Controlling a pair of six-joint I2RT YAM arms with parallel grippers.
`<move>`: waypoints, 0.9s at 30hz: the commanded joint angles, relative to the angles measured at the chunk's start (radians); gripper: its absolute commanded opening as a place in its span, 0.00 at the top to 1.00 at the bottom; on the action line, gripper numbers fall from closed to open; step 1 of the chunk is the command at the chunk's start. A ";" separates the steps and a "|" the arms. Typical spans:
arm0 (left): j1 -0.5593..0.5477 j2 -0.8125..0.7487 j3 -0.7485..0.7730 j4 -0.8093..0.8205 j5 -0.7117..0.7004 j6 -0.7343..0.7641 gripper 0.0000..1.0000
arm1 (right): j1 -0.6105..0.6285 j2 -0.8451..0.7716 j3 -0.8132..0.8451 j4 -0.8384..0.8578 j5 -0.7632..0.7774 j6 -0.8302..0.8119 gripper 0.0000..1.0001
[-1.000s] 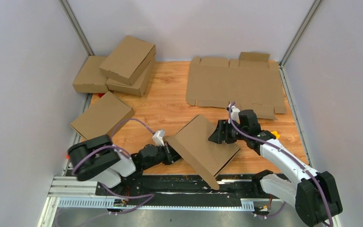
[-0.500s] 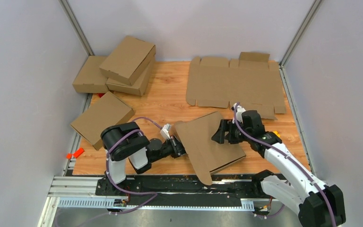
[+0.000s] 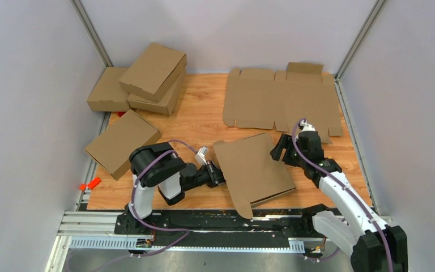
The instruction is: Fold the paper box
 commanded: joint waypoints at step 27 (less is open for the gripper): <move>0.028 -0.290 0.152 -0.282 0.072 0.089 1.00 | -0.179 0.257 -0.121 0.274 -0.586 0.011 0.72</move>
